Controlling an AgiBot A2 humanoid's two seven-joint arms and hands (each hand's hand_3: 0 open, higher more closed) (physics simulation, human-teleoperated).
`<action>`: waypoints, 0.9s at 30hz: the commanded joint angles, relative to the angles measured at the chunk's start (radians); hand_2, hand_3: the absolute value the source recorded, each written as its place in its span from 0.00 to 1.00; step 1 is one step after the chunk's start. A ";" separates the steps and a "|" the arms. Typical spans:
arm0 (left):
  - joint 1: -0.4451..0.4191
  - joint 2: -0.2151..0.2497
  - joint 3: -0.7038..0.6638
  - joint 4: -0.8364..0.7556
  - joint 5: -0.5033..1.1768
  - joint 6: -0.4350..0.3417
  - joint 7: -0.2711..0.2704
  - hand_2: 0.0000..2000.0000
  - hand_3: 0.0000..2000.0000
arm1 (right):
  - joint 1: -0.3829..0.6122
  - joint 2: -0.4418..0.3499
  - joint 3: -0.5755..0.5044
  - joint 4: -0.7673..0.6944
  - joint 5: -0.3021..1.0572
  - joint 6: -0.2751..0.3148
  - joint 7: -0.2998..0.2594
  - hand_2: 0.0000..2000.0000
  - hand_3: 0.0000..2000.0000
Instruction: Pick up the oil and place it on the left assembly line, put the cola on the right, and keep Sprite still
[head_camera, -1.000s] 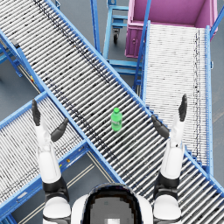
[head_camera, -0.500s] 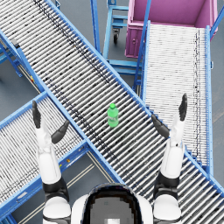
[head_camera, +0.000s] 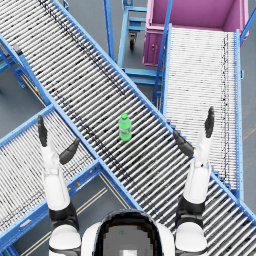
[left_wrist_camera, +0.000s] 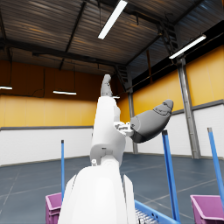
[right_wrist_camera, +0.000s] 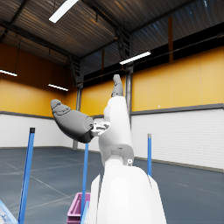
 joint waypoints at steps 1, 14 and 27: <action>-0.002 0.000 0.000 0.000 0.000 0.000 0.000 0.00 0.00 | 0.019 0.003 0.000 -0.003 0.000 0.000 0.000 0.00 0.00; -0.082 -0.052 0.130 0.049 -0.182 0.036 0.036 0.00 0.00 | -0.113 0.066 0.115 -0.011 -0.182 0.035 -0.036 0.00 0.00; -0.191 -0.142 0.340 0.128 -0.477 0.094 0.094 0.00 0.00 | -0.276 0.177 0.299 -0.027 -0.478 0.093 -0.094 0.00 0.00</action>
